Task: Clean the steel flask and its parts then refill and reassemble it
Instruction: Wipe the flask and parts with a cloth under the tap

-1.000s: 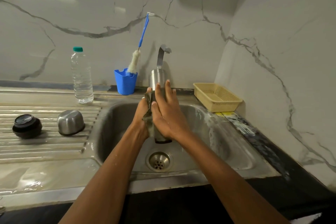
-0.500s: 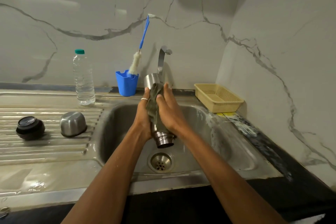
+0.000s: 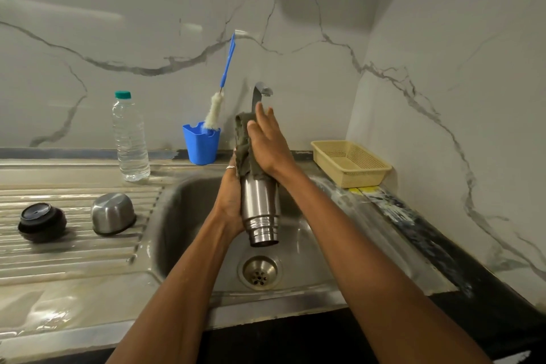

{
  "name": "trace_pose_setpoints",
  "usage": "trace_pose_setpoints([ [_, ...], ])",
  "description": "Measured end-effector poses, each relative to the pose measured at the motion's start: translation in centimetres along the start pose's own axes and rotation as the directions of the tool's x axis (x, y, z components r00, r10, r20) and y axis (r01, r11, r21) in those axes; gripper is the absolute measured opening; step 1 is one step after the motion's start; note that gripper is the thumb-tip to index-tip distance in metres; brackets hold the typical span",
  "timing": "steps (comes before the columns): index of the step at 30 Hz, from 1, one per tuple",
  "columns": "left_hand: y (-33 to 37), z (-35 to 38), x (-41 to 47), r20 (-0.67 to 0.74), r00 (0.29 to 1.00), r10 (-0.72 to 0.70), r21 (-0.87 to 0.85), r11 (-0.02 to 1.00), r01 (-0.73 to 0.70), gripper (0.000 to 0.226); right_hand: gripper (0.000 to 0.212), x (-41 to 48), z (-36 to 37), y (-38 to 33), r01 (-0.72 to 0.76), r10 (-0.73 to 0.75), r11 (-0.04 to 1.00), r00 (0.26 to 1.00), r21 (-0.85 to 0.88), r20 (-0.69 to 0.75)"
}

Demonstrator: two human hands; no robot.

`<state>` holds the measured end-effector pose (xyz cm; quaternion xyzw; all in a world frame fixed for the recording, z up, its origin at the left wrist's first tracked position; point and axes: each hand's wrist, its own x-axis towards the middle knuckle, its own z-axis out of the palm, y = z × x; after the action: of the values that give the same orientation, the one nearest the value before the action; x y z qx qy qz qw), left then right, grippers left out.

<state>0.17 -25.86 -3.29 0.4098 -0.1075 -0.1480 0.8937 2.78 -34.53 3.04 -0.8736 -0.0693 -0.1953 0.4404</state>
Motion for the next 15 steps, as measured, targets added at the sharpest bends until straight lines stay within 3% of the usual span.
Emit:
trace_pose_setpoints([
  [3,-0.1,0.1,0.1,-0.038,0.999,-0.009,-0.029,1.0,0.008,0.046,0.063,-1.2,0.3,0.1,-0.099,0.096,0.986,0.995,0.137,0.025],
  [6,0.4,-0.5,0.4,-0.052,0.999,0.001,-0.192,0.981,-0.011,0.051,0.066,-5.3,1.3,0.7,-0.141,0.136,0.976,0.99,0.165,0.038],
  [8,0.6,-1.4,0.8,-0.042,0.999,0.016,-0.232,0.972,-0.026,0.054,0.064,-8.2,1.7,0.9,-0.095,0.092,0.991,0.995,0.098,0.042],
  [15,-0.6,-0.9,0.5,0.003,0.998,-0.066,-0.015,0.998,0.066,0.047,0.069,-8.1,1.0,1.3,0.054,-0.059,0.976,0.998,-0.211,-0.017],
])
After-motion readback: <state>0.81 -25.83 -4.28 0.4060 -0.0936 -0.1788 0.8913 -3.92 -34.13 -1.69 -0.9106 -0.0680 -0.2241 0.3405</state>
